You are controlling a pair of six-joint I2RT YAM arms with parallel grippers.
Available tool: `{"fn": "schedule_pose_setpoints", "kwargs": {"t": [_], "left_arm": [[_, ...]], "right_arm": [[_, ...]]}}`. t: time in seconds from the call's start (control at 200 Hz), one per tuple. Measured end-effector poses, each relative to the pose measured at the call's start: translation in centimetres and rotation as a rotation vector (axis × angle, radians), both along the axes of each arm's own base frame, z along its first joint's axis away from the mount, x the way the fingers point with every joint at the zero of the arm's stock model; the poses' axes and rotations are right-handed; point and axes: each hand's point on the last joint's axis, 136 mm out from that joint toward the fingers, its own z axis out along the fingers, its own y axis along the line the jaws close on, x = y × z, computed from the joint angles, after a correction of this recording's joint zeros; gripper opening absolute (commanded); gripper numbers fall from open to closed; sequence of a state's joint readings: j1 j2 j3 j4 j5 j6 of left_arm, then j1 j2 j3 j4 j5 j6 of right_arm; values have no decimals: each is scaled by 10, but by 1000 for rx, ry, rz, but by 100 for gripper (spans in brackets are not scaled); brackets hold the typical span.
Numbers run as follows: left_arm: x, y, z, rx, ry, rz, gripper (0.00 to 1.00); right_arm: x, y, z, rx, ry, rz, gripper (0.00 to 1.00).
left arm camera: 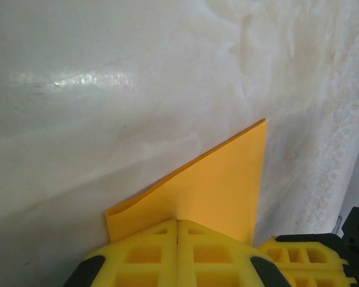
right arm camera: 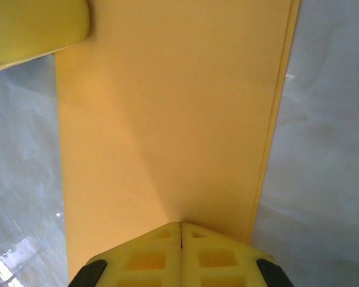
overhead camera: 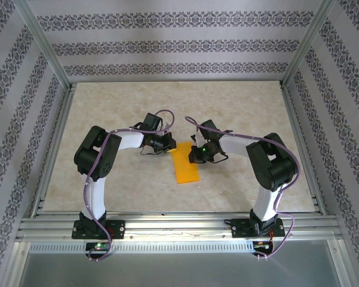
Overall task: Fold a paper plane with a square sheet of paper (pick it up from the middle)
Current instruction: Fold the square sheet of paper in half at the center of the table.
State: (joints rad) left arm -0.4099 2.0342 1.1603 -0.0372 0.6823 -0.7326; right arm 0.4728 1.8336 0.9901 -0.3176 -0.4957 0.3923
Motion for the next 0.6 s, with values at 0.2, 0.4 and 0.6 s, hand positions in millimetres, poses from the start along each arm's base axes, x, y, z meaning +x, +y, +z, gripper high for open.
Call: {"fn": "schedule_pose_setpoints", "kwargs": {"t": [0.2,0.4,0.6], "left_arm": [[3,1,0,-17,12,0,0],[10,3,0,-17,21,8,0],[19,11,0,5,13,40,0]], "right_arm": [[0,0,0,2,0,1,0],[1,1,0,6,-8,1,0],[2,1,0,6,-9,1,0]]}}
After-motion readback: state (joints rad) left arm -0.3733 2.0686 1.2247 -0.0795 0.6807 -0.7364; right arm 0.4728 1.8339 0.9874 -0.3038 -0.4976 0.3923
